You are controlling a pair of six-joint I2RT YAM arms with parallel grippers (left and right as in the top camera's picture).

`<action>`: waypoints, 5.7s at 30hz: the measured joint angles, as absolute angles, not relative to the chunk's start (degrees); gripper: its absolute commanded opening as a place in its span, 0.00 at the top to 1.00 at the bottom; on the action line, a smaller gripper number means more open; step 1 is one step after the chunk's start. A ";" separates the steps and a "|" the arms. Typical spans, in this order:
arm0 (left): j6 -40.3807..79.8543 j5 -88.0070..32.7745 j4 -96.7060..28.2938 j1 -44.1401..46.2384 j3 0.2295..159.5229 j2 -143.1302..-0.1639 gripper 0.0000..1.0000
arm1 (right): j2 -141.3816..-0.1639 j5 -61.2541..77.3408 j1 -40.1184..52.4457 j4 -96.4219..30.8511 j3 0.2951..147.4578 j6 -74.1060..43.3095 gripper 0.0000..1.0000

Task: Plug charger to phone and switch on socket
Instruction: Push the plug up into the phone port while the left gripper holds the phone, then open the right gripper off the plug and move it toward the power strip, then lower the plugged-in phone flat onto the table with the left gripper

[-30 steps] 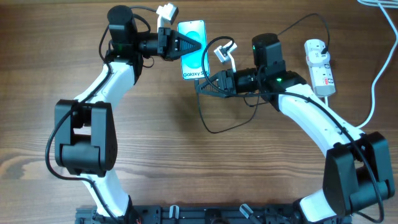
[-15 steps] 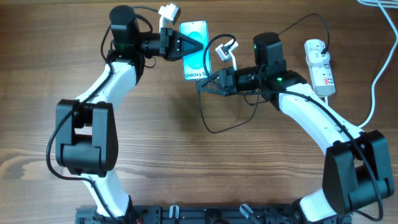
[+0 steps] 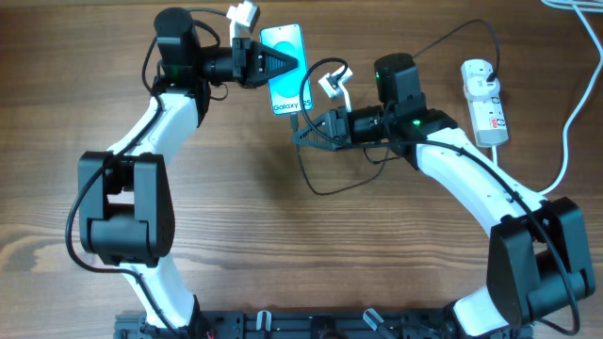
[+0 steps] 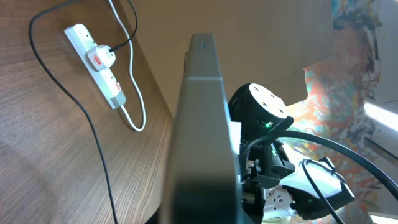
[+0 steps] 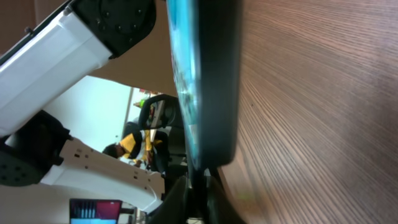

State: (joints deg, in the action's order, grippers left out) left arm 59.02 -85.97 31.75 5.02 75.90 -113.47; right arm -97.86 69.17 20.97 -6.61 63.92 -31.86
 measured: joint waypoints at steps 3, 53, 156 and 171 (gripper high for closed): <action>59.02 -85.78 31.75 5.13 75.90 -113.47 0.96 | -97.86 69.14 20.97 -6.42 63.92 -31.90 0.95; 60.60 -77.71 32.84 6.07 64.84 -109.34 0.96 | -98.39 71.92 20.03 -8.75 63.05 -31.81 0.96; 15.18 -48.64 -23.07 18.83 80.82 -125.75 0.96 | -44.71 10.85 2.79 -63.59 65.93 -22.70 0.01; 16.69 -52.18 -24.21 18.92 81.38 -129.43 0.60 | -44.75 10.83 2.79 -63.64 65.93 -24.53 0.01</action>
State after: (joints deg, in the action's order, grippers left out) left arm 16.69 -52.18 -24.21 18.92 81.38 -129.43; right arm -44.75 10.83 2.79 -63.64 65.93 -24.53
